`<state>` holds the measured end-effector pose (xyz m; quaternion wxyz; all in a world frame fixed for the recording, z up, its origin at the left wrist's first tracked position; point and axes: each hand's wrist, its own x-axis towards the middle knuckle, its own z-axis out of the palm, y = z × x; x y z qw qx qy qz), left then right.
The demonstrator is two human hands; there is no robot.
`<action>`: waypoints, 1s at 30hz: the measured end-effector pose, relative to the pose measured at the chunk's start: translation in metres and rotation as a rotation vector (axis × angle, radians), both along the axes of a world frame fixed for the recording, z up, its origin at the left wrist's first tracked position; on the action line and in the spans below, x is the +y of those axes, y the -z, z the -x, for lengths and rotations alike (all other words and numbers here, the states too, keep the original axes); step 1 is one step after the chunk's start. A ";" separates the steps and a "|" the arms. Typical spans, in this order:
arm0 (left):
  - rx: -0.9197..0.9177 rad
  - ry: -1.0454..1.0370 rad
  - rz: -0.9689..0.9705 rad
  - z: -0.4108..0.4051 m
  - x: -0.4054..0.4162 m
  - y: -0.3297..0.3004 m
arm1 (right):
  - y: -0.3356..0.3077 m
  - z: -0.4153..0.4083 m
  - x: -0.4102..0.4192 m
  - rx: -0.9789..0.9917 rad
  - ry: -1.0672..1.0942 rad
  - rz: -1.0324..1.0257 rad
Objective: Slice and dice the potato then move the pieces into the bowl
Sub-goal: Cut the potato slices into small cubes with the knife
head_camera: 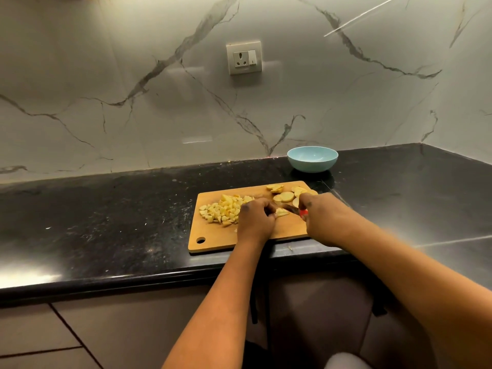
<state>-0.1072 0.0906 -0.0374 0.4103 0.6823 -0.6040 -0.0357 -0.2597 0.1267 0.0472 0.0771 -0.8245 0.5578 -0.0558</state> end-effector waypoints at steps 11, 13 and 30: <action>-0.074 -0.006 0.005 0.000 -0.001 0.004 | 0.035 -0.012 0.000 -0.127 -0.059 -0.019; -0.070 0.001 0.012 0.000 0.000 0.005 | 0.024 -0.012 0.002 -0.041 -0.063 -0.032; -0.001 -0.013 0.047 -0.001 0.002 0.004 | 0.015 -0.006 -0.001 -0.029 -0.048 0.006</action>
